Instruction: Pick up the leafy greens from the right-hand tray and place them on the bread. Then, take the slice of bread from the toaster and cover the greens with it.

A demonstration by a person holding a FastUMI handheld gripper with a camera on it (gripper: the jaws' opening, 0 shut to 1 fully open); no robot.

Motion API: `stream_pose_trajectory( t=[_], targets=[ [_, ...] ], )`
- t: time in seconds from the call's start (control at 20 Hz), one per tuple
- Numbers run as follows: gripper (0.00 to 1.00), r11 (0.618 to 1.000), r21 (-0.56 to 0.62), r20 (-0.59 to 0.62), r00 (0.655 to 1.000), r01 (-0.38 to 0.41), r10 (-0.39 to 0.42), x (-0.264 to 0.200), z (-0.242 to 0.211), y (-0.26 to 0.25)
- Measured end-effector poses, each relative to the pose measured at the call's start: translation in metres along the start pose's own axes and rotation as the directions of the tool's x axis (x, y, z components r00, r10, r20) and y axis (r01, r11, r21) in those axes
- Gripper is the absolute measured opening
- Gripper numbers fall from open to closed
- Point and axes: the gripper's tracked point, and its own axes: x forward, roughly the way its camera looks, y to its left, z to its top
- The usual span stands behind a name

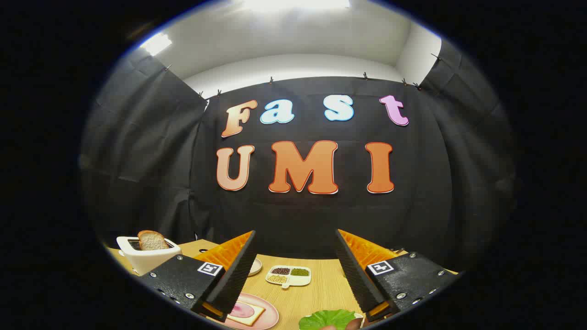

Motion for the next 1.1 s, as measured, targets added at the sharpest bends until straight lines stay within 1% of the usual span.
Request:
stream_pose_trajectory(
  t=[0.2,0.4,0.7,0.95,1.0,1.1],
  targets=[
    [0.99,1.0,0.004,0.005,1.0,0.015,-0.015,-0.004,0.003,-0.009],
    [0.99,1.0,0.025,0.008,1.0,0.007,-0.007,-0.007,0.006,-0.01],
    [0.99,1.0,0.014,0.007,1.0,0.019,-0.019,-0.008,0.007,-0.014],
    [0.99,0.999,0.021,-0.025,0.999,0.033,-0.032,-0.007,-0.007,-0.02],
    [0.99,0.999,0.015,-0.042,0.999,0.03,-0.03,-0.006,-0.012,-0.02],
    [0.99,0.999,0.042,-0.079,0.997,0.011,-0.008,-0.006,-0.023,-0.016]
  ],
)
